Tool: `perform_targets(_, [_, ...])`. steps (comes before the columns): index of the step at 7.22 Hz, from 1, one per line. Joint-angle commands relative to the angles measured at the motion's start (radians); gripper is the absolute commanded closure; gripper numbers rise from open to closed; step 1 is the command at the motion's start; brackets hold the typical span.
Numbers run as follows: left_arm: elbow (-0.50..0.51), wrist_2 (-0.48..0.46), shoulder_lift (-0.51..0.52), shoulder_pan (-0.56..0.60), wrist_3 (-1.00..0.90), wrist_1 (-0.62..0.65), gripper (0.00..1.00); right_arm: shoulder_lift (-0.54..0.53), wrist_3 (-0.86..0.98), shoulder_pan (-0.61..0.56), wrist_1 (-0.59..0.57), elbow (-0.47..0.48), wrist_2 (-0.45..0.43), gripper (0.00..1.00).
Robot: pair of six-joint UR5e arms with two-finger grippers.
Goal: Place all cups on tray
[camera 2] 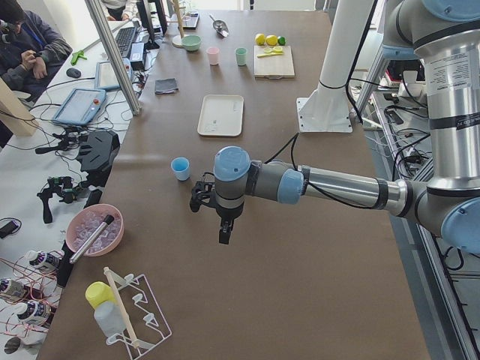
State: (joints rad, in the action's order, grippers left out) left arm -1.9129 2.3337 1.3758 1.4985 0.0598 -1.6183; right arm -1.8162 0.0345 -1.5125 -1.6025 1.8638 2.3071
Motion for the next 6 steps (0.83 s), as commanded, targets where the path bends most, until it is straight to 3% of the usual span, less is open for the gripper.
perform_targets(1, [-0.021, -0.001, 0.0, 0.0, 0.0, -0.002, 0.01, 0.0, -0.001, 0.0, 0.001, 0.002, 0.002, 0.0])
perform_targets(6, [-0.092, -0.001, 0.022, 0.0, 0.0, -0.029, 0.01, 0.009, -0.002, -0.024, 0.027, 0.072, 0.011, 0.0])
